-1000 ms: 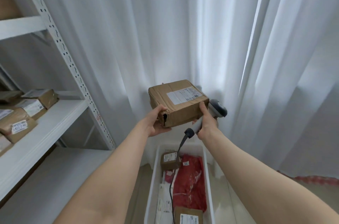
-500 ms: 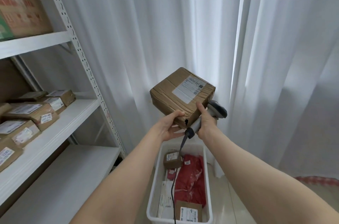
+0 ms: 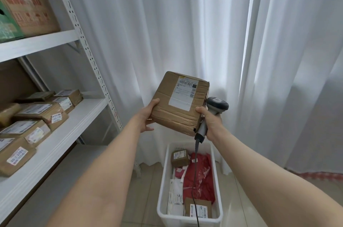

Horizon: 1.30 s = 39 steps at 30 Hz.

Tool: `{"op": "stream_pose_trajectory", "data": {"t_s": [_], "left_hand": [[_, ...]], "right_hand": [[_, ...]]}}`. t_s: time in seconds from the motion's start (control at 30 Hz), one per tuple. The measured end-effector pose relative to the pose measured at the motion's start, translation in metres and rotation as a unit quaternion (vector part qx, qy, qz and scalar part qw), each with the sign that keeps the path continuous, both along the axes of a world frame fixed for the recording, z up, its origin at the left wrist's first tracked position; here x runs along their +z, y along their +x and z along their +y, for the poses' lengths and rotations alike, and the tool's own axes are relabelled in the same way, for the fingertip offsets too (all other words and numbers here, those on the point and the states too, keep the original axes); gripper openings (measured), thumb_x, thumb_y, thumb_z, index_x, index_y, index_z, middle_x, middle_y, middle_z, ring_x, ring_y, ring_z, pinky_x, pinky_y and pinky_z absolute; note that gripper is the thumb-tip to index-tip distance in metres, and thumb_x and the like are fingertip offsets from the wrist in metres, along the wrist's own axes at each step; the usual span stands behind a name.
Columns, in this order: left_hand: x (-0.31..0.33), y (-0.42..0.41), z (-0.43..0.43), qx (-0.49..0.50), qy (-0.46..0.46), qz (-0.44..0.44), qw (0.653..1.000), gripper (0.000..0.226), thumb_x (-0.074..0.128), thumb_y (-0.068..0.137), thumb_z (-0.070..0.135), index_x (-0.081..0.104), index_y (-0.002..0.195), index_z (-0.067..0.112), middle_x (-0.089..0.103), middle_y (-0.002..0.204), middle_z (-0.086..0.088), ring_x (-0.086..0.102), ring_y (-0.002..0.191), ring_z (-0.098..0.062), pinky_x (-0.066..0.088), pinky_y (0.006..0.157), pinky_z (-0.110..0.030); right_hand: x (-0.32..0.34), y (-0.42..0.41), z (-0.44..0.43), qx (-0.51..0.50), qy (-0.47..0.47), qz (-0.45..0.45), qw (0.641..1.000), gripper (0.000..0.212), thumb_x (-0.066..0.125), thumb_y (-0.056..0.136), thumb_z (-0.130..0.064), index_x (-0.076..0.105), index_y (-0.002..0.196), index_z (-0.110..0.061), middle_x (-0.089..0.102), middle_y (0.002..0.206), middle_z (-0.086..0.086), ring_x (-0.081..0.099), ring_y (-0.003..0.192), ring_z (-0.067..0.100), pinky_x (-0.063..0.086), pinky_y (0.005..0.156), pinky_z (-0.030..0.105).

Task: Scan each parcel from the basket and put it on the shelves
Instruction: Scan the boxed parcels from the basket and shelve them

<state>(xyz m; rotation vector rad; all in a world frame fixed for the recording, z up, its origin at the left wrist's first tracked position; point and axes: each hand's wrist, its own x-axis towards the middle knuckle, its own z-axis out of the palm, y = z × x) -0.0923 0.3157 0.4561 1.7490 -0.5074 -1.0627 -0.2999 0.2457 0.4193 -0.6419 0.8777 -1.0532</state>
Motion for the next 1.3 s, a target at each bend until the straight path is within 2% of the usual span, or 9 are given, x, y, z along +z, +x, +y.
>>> {"op": "stream_pose_trajectory", "data": {"t_s": [0.17,0.27,0.33,0.4,0.57,0.7,0.8,1.03,1.3], "left_hand": [[-0.003,0.026,0.012,-0.087,0.067,0.024,0.994,0.059,0.075,0.066,0.061,0.062,0.106,0.02,0.07,0.093,-0.005,0.066,0.088,-0.021,0.057,0.07,-0.042],[-0.018,0.027,0.016,-0.083,0.053,0.044,0.994,0.051,0.074,0.072,0.054,0.06,0.109,0.021,0.069,0.09,-0.004,0.065,0.083,-0.021,0.056,0.067,-0.039],[-0.032,0.026,0.017,-0.073,0.04,0.047,0.995,0.051,0.073,0.075,0.051,0.058,0.113,0.022,0.068,0.095,-0.005,0.065,0.084,-0.022,0.056,0.069,-0.041],[-0.046,0.026,0.019,-0.057,0.029,0.052,0.997,0.052,0.074,0.077,0.047,0.055,0.119,0.022,0.066,0.101,-0.006,0.064,0.087,-0.024,0.055,0.074,-0.045],[-0.073,0.024,0.019,-0.034,0.012,0.08,0.996,0.052,0.072,0.081,0.038,0.048,0.125,0.022,0.062,0.103,-0.006,0.062,0.09,-0.027,0.051,0.086,-0.056],[-0.081,0.02,0.018,-0.036,0.009,0.093,0.995,0.053,0.071,0.084,0.034,0.045,0.13,0.024,0.062,0.102,-0.006,0.061,0.087,-0.028,0.052,0.072,-0.052],[-0.086,0.018,0.02,-0.036,0.008,0.099,0.994,0.056,0.071,0.085,0.032,0.044,0.133,0.026,0.061,0.103,-0.006,0.062,0.086,-0.028,0.051,0.061,-0.046],[-0.092,0.016,0.025,-0.031,-0.008,0.111,0.993,0.058,0.068,0.087,0.031,0.04,0.137,0.031,0.06,0.111,-0.009,0.061,0.089,-0.031,0.051,0.061,-0.046],[-0.094,0.015,0.027,-0.024,-0.021,0.116,0.993,0.054,0.068,0.087,0.031,0.043,0.135,0.033,0.061,0.102,-0.007,0.061,0.085,-0.03,0.051,0.055,-0.044]], "right_hand": [[-0.008,0.012,0.004,0.042,-0.022,0.058,0.997,0.051,0.077,0.076,-0.005,0.057,0.123,-0.005,0.071,0.109,0.018,0.07,0.095,0.034,0.056,0.087,0.055],[-0.015,0.017,0.003,0.042,-0.021,0.084,0.995,0.058,0.081,0.076,-0.013,0.055,0.127,-0.006,0.07,0.113,0.012,0.068,0.101,0.03,0.053,0.093,0.048],[-0.021,0.018,0.001,0.01,-0.04,0.189,0.981,0.061,0.081,0.077,-0.022,0.053,0.13,-0.008,0.066,0.115,0.005,0.063,0.103,0.026,0.05,0.095,0.04],[-0.026,0.017,0.001,-0.014,-0.041,0.278,0.96,0.062,0.079,0.078,-0.032,0.053,0.131,-0.011,0.065,0.11,0.008,0.062,0.1,0.028,0.049,0.094,0.042],[-0.026,0.016,0.006,0.018,-0.004,0.201,0.979,0.027,0.073,0.085,-0.023,0.061,0.107,-0.013,0.062,0.07,0.004,0.054,0.056,0.013,0.049,0.058,0.027],[-0.015,0.024,0.014,0.075,-0.029,0.153,0.985,0.015,0.067,0.089,-0.018,0.06,0.098,-0.009,0.056,0.058,0.003,0.049,0.044,0.011,0.042,0.042,0.021],[-0.01,0.029,0.022,0.115,-0.033,0.133,0.984,0.013,0.066,0.09,-0.017,0.061,0.094,-0.007,0.057,0.056,0.003,0.05,0.041,0.011,0.043,0.04,0.021],[-0.003,0.03,0.026,0.155,-0.051,0.13,0.978,0.023,0.068,0.088,-0.018,0.061,0.101,-0.001,0.058,0.06,0.006,0.053,0.046,0.016,0.048,0.047,0.025],[0.006,0.029,0.028,0.164,-0.038,0.161,0.973,0.021,0.066,0.088,-0.018,0.06,0.098,-0.001,0.059,0.059,0.008,0.054,0.043,0.016,0.046,0.044,0.024]]}}
